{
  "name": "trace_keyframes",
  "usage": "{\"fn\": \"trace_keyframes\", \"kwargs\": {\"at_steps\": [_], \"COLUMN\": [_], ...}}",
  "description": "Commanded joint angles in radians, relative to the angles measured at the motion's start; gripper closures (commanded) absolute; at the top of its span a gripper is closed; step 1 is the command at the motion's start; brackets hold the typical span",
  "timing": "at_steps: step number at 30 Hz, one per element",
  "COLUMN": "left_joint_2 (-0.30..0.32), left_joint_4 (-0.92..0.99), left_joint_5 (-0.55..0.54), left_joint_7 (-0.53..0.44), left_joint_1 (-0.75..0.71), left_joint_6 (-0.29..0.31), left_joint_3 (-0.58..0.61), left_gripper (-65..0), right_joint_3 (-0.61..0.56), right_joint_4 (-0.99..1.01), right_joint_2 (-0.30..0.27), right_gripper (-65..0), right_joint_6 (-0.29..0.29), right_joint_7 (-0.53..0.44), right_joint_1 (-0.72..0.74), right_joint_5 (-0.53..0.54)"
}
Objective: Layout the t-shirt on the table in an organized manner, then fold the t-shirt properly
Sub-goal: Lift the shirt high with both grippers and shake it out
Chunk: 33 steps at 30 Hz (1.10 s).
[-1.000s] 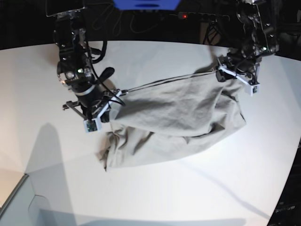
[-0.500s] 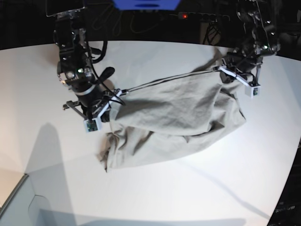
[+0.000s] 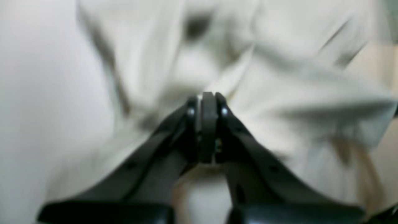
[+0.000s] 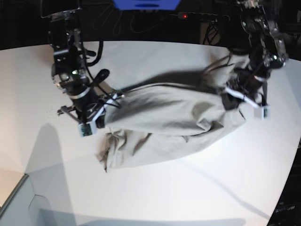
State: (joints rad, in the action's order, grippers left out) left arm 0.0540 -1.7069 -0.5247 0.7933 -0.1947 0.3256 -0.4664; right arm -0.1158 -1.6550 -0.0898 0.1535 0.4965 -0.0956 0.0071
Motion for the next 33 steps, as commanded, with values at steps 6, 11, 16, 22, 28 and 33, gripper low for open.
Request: {"fn": "trace_keyframes", "kwargs": {"at_steps": [6, 11, 16, 22, 28, 33], "left_joint_2": [0.013, 0.025, 0.025, 0.019, 0.025, 0.057], "left_joint_4": [-0.04, -0.051, -0.043, -0.028, -0.048, -0.046], "left_joint_5": [-0.013, -0.013, -0.013, -0.01, -0.012, -0.019], "left_joint_7": [-0.018, -0.018, -0.015, 0.094, 0.105, 0.102], "left_joint_1": [0.182, 0.346, 0.519, 0.64, 0.528, 0.331], "left_joint_6": [-0.004, -0.004, -0.006, -0.006, -0.006, 0.002], "left_joint_3": [0.079, 0.102, 0.12, 0.15, 0.142, 0.094], "left_gripper": [0.0, 0.0, 0.0, 0.0, 0.0, 0.0], "right_joint_3": [0.003, 0.005, 0.001, 0.006, 0.02, 0.02], "right_joint_4": [-0.023, -0.017, 0.011, 0.017, 0.072, 0.169], "right_joint_2": [-0.034, -0.035, -0.037, -0.057, -0.035, 0.026], "right_gripper": [0.0, 0.0, 0.0, 0.0, 0.0, -9.4], "right_joint_6": [0.01, 0.01, 0.011, 0.011, 0.011, 0.011], "right_joint_7": [-0.029, -0.028, -0.034, -0.034, -0.035, -0.031], "right_joint_1": [0.101, 0.21, 0.343, 0.432, 0.331, 0.247], "right_joint_5": [-0.002, -0.002, -0.002, -0.002, 0.0, 0.0]}}
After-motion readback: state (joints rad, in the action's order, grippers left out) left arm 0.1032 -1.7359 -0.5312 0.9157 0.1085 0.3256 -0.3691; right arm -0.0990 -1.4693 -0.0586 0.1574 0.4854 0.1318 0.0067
